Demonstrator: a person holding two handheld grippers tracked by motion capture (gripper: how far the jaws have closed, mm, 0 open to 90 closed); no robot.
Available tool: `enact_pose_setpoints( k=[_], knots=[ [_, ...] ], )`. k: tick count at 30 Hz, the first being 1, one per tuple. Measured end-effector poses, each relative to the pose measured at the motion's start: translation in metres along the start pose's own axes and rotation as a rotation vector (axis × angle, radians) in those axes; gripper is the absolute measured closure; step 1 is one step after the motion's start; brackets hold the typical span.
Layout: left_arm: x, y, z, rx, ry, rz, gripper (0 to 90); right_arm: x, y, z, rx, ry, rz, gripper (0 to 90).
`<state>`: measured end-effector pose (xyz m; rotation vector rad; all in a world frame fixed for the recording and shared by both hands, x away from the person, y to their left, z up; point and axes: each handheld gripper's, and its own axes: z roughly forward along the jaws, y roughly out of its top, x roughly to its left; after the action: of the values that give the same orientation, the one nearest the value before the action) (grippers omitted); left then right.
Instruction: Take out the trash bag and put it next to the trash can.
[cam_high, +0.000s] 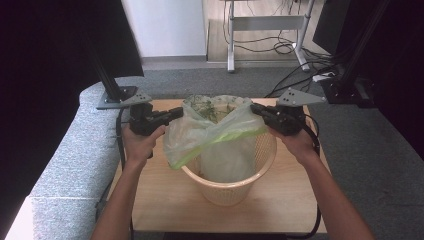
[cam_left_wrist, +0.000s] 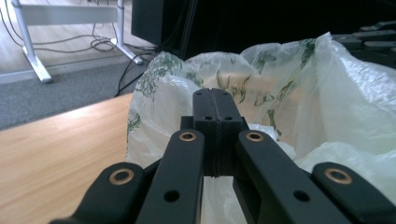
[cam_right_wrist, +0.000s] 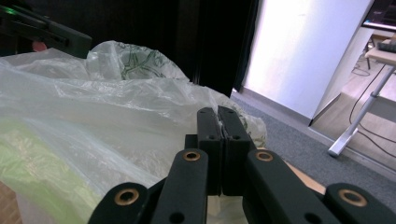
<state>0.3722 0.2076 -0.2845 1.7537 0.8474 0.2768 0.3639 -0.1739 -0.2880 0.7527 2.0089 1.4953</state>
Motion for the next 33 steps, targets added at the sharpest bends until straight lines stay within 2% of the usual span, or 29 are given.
enact_pose_setpoints(
  k=[6, 9, 12, 16, 24, 29, 33],
  knots=[
    [-0.006, 0.015, -0.006, -0.034, -0.001, 0.025, 90.0, -0.002, 0.008, -0.002, -0.068, -0.019, 0.002, 88.2],
    [-0.011, 0.021, -0.009, -0.049, -0.008, 0.037, 90.0, -0.001, 0.011, -0.005, -0.093, -0.012, 0.006, 88.2],
    [-0.021, 0.024, -0.013, -0.059, -0.022, 0.058, 90.0, 0.002, 0.014, -0.01, -0.118, 0.015, 0.009, 88.2],
    [-0.039, 0.025, -0.016, -0.07, -0.058, 0.094, 90.0, 0.011, 0.02, -0.015, -0.145, 0.082, 0.015, 88.1],
    [-0.077, 0.027, -0.009, -0.058, -0.142, 0.159, 90.0, 0.044, 0.027, -0.011, -0.141, 0.21, -0.03, 87.7],
    [-0.09, 0.024, -0.001, -0.037, -0.185, 0.172, 90.0, 0.061, 0.027, -0.004, -0.129, 0.28, -0.049, 87.4],
    [-0.093, 0.02, 0.001, -0.032, -0.213, 0.161, 90.0, 0.067, 0.026, 0.003, -0.108, 0.303, -0.051, 85.0]
  ],
)
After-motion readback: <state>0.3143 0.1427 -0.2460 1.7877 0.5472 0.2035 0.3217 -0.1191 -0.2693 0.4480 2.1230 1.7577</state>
